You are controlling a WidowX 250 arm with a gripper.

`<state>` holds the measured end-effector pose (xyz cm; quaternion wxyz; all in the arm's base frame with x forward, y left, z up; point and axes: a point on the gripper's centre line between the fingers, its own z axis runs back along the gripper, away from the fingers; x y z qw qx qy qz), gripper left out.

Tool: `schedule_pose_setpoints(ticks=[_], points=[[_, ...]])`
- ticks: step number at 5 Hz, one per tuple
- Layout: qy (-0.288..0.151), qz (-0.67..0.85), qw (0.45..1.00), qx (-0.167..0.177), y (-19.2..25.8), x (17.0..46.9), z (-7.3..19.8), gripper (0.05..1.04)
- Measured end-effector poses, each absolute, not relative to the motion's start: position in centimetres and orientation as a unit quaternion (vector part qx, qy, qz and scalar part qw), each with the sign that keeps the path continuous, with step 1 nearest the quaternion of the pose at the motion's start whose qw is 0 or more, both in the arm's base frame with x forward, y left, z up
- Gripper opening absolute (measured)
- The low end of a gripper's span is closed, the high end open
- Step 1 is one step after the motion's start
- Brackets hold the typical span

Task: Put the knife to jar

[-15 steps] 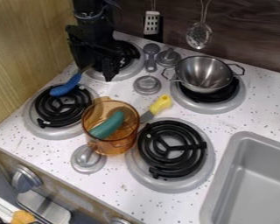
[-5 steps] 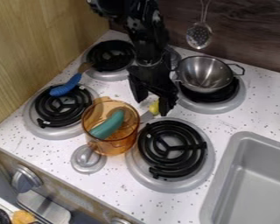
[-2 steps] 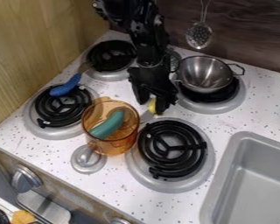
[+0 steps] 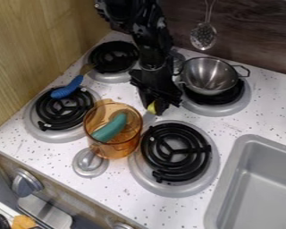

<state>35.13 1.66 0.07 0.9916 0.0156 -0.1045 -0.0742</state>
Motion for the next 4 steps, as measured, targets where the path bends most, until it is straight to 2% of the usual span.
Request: schedule_pose_setpoints(ticks=[1,2,3,4], points=[[-0.082,-0.064,0.994,0.016,1.7,34.4,0.2,0.336],[-0.085,-0.026,0.996,0.007,1.6,34.4,0.9,0.336],[-0.112,0.049,0.992,0.007,1.6,34.9,1.8,0.336],[-0.110,0.112,0.987,0.017,1.2,34.8,2.0,0.336]])
